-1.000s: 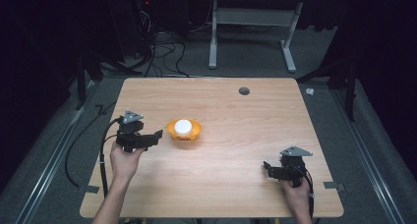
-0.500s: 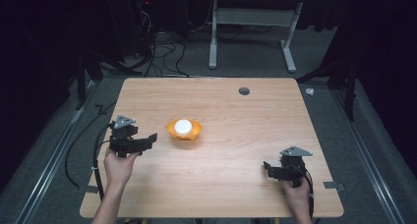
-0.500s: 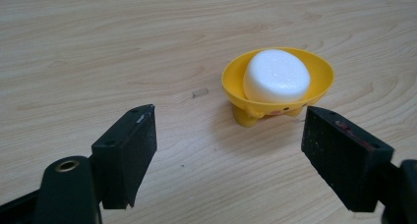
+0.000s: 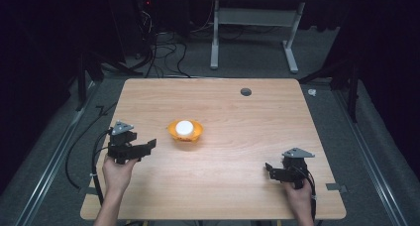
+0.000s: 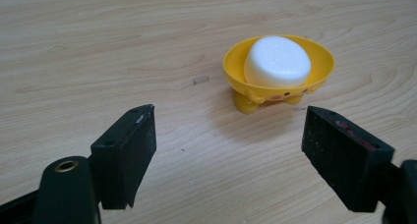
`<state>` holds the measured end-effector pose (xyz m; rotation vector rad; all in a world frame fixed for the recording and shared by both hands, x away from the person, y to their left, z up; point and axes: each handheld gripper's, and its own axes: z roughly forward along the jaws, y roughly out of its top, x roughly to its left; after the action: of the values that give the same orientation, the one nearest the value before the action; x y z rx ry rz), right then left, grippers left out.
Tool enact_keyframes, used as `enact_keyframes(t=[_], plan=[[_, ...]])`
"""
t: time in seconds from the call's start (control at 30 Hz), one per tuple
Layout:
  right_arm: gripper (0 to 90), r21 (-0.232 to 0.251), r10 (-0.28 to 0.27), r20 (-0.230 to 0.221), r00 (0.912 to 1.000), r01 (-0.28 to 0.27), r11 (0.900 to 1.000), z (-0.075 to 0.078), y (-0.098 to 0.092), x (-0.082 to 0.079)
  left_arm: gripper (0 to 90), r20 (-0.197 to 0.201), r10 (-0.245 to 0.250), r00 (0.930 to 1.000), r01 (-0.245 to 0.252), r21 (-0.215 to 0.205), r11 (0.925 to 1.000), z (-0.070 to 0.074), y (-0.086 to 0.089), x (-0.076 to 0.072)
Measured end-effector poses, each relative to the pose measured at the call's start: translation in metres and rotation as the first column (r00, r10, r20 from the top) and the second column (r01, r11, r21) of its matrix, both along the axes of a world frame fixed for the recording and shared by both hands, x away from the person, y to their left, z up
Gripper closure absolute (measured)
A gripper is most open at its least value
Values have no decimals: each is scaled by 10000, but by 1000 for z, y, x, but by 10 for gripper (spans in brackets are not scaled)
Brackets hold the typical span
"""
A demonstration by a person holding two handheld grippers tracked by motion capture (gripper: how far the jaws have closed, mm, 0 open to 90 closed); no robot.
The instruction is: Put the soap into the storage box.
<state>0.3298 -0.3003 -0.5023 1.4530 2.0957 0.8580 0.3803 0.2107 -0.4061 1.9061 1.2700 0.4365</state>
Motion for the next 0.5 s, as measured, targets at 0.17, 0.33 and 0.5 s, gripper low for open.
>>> enact_keyframes(t=[0.17, 0.33, 0.5], plan=[[175, 2, -2, -3, 10000, 2, 10000, 0, 0, 0, 212, -76, 47, 10000, -48, -68, 10000, -3, 3, -4], [175, -4, -3, 1, 10000, 3, 10000, 0, 0, 0, 212, -40, 125, 9999, -125, -34, 9999, -5, 7, -7], [175, 9, -17, 0, 10000, 17, 10000, 0, 0, 0, 210, -137, 184, 9997, -185, -118, 9998, -9, 11, -9]])
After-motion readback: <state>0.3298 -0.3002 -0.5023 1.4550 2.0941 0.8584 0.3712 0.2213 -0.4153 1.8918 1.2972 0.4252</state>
